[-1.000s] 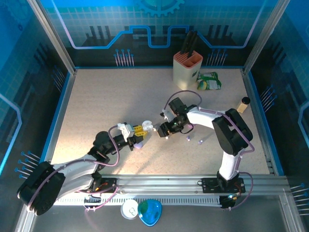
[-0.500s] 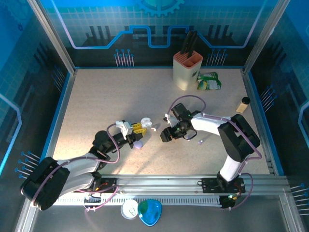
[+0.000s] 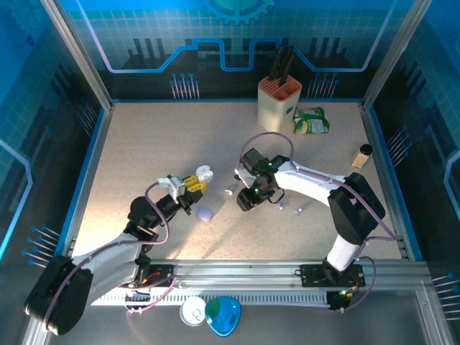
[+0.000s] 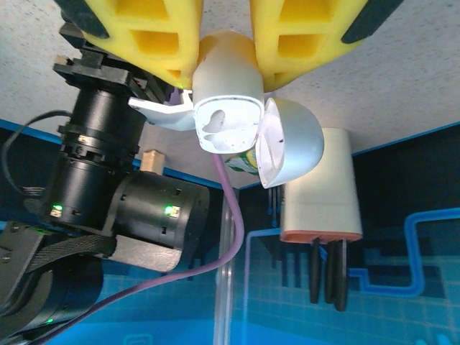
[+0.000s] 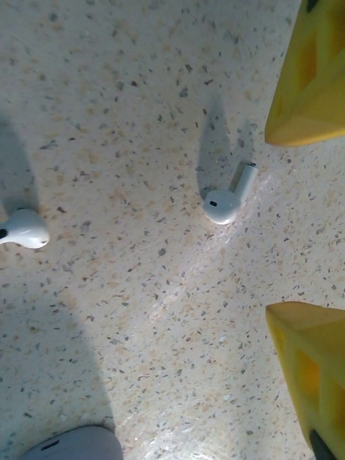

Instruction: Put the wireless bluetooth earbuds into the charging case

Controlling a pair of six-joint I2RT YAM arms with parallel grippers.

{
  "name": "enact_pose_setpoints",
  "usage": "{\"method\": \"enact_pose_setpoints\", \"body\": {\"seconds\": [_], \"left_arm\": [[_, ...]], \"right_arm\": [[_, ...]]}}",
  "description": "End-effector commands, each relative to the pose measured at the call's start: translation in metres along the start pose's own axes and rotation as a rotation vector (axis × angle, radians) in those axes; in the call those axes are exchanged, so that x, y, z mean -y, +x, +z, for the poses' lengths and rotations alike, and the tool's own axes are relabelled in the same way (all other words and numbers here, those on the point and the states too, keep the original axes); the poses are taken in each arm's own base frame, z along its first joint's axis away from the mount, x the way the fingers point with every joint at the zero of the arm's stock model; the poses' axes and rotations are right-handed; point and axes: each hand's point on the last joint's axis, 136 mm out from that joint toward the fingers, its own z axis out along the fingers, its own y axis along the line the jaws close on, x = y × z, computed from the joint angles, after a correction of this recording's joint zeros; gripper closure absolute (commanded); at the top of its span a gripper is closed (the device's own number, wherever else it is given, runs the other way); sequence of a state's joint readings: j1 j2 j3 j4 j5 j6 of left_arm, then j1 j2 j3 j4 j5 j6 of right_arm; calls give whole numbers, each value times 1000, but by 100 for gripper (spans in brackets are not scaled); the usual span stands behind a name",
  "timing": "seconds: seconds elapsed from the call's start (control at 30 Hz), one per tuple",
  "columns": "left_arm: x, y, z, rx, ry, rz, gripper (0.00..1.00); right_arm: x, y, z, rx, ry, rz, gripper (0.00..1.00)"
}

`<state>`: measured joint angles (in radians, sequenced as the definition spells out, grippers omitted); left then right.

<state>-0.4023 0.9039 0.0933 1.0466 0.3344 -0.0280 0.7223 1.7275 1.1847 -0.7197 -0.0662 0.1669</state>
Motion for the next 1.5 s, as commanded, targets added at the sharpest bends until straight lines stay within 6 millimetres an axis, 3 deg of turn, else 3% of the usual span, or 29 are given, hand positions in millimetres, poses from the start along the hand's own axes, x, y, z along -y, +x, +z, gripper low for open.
{"method": "enact_pose_setpoints", "body": {"seconds": [0.0,0.23,0.43,0.7,1.47], "left_arm": [[-17,8,-11,-32,-103,-25,100],[-28,8,-30,-53,-204,-24,100],[-26,11,-33,-72,-200,-35,100],[-27,13,-32,-80,-204,-38,100],[-28,12,-33,-76,-209,-38,100]], "right_arm": [[9,17,2,-136,152,-113,44],[8,12,8,-231,305,-187,51],[6,4,17,-289,425,-298,55],[-4,-2,29,-331,462,-394,62],[16,13,44,-414,484,-397,70]]}}
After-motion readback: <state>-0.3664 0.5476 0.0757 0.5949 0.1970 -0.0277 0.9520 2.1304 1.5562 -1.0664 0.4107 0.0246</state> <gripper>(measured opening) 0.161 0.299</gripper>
